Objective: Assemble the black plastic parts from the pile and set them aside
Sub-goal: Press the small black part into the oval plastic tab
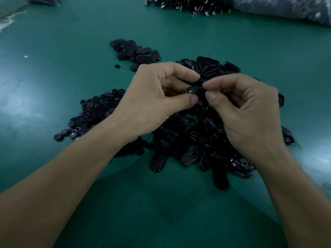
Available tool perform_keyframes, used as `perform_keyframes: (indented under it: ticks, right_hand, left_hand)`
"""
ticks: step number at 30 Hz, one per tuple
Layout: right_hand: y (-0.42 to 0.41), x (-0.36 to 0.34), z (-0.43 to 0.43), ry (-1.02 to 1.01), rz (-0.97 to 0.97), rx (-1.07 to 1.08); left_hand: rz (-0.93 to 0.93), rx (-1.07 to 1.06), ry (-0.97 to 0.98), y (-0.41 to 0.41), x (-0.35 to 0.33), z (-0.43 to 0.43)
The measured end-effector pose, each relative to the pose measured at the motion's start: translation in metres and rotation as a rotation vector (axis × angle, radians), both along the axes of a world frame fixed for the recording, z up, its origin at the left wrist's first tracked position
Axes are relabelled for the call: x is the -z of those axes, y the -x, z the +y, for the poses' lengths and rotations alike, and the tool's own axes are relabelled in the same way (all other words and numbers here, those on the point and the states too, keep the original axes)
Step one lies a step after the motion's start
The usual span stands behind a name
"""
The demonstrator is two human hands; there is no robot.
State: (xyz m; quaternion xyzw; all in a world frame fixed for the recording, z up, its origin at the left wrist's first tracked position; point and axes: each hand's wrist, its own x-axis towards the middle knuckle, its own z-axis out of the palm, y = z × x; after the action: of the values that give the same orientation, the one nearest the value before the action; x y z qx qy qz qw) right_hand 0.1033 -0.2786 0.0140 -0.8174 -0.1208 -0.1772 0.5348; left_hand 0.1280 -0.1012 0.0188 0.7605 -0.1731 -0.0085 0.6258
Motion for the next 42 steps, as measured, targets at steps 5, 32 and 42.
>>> perform_keyframes:
  ticks: [5, 32, 42]
  right_hand:
    - [0.000, -0.002, -0.003, -0.037, 0.006, 0.032]
    - [0.002, -0.004, -0.001, -0.016, 0.097, 0.078]
    - [0.000, 0.000, 0.004, -0.009, 0.080, 0.168]
  left_hand:
    - [-0.015, -0.008, -0.004, 0.000, -0.001, 0.001]
    - [-0.062, 0.019, -0.044, 0.000, 0.003, -0.002]
    - [-0.115, -0.044, -0.040, 0.001, 0.009, -0.008]
